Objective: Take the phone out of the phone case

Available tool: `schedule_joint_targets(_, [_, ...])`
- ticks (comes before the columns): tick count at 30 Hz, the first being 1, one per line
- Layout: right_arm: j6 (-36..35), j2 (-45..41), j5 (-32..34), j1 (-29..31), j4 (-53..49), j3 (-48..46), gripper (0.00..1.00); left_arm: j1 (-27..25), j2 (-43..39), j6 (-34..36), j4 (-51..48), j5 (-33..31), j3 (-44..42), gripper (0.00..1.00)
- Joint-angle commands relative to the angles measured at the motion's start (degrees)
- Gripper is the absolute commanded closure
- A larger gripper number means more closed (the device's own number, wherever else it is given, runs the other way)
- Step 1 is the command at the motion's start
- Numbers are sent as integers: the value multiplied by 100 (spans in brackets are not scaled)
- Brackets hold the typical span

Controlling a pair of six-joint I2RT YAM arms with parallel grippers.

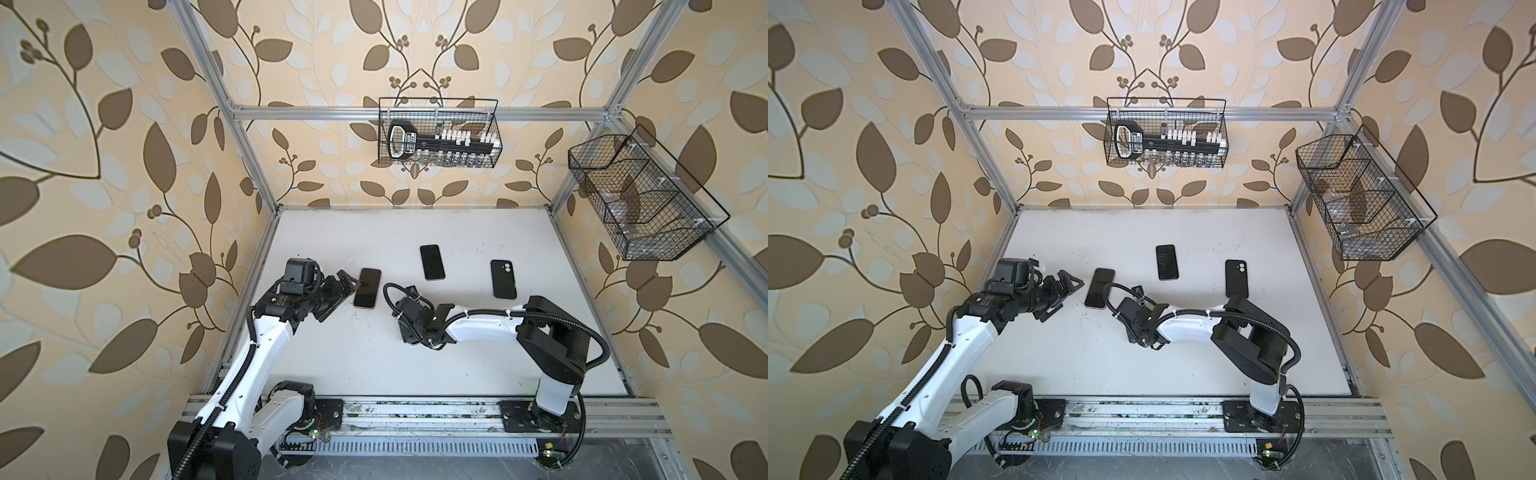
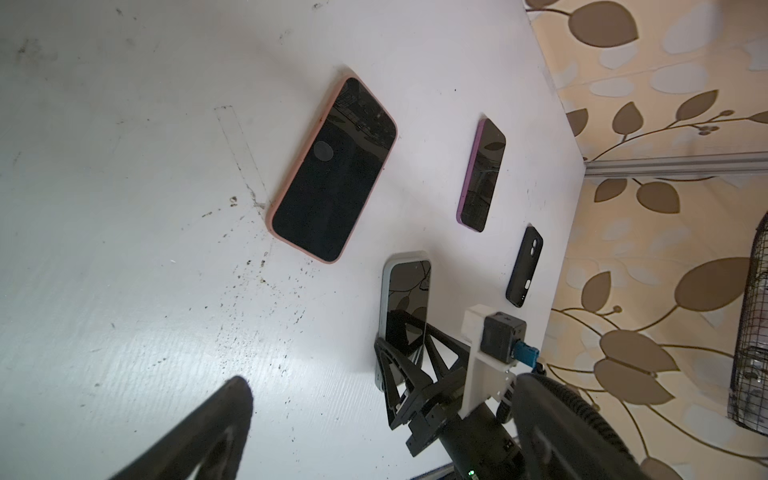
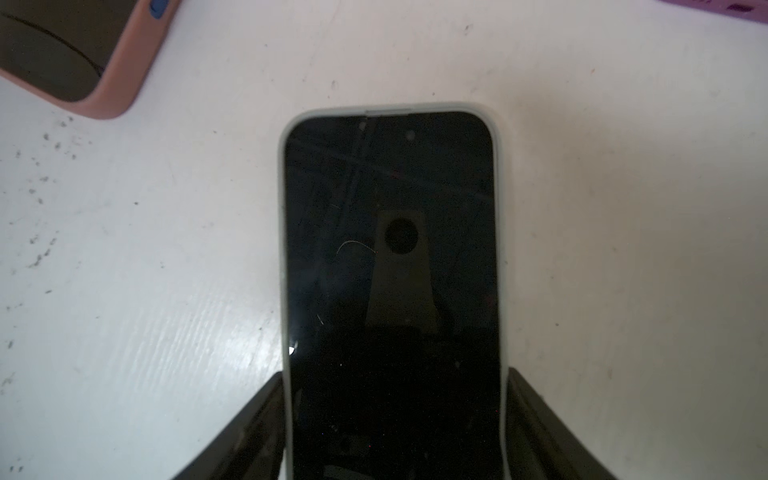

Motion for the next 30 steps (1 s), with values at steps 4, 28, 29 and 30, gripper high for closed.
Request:
schedule_joint_targets(4, [-166, -57, -177, -110, 23, -146, 37, 60, 110, -144, 254, 319, -123, 1])
schedule_joint_targets(28, [-571, -1610, -955, -645, 140, -393, 41, -1731, 1579, -889, 3033, 589, -381, 2])
schedule_joint_targets(29, [-579, -1688, -1021, -663, 141, -389, 41, -1790, 1649, -979, 3098, 567, -337, 2])
schedule_joint_targets(30, [-572, -1744, -1078, -669, 165, -396, 41, -1826, 1717, -1094, 3209, 565, -325, 2])
